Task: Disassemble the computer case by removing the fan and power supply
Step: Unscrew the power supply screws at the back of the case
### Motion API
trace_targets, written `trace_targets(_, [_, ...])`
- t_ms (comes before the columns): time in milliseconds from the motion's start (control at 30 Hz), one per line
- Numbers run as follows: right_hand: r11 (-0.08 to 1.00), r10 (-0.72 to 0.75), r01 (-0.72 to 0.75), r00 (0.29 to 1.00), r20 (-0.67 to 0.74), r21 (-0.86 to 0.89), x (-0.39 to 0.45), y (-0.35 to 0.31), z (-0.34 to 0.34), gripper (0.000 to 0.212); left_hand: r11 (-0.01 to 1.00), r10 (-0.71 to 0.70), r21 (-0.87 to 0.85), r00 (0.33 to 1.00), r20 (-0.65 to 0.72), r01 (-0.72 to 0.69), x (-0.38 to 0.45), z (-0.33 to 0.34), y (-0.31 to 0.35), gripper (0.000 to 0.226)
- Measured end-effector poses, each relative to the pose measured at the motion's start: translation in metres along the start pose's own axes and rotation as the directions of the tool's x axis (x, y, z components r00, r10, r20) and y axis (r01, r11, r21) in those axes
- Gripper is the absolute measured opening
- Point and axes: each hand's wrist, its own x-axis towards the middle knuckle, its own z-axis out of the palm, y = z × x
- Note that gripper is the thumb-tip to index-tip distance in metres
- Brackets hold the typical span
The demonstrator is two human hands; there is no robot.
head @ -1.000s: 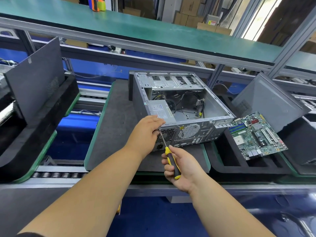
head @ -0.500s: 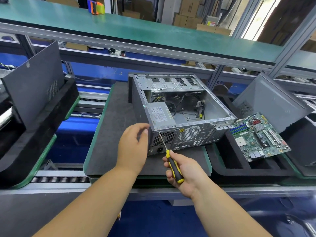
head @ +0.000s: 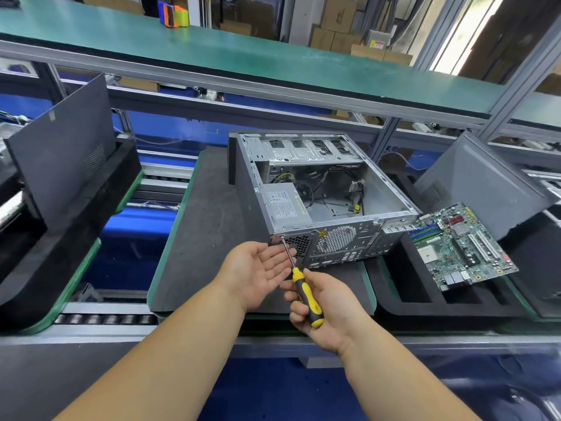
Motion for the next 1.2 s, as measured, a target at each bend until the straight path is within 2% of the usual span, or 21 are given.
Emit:
trace_targets(167, [0.992,-0.047,0.04,0.998,-0.05,-0.122,0.0,0.003,-0.002,0.035,0.995,-0.026,-0.094,0.996,0.086,0.035,-0.002,-0.002,0.001,0.048])
trace_targets(467, [0.981,-0.091,0.075,0.992,-0.089,-0.177,0.0,0.006,0.0,0.023,0.996,-0.038,-0.075,0.996,0.086,0.045,-0.001,-0.006,0.008,0.048])
trace_targets(600, [0.992,-0.073,0.066,0.995,-0.062,-0.105,0.001,0.006,-0.001,0.026,0.993,-0.041,-0.104,0.996,0.078,0.05,0.001,-0.005,0.008,0.048])
trace_targets(767, [1.0,0.002,-0.003,1.0,-0.012,-0.021,0.002,0.003,-0.004,0.043,0.993,-0.046,-0.108,0.998,0.051,0.052,0.0,-0.004,0.008,0.05])
trace_targets(1000, [0.99,-0.067,0.053,0.992,-0.104,-0.132,0.002,0.005,-0.008,0.035,0.993,-0.051,-0.106,0.998,0.025,0.054,-0.002,0.0,0.011,0.058])
trace_targets(1200, [0.995,-0.075,0.066,0.991,-0.114,-0.077,0.002,0.006,-0.006,0.021,0.994,-0.055,-0.095,0.998,0.0,0.055,-0.002,0.002,0.011,0.059])
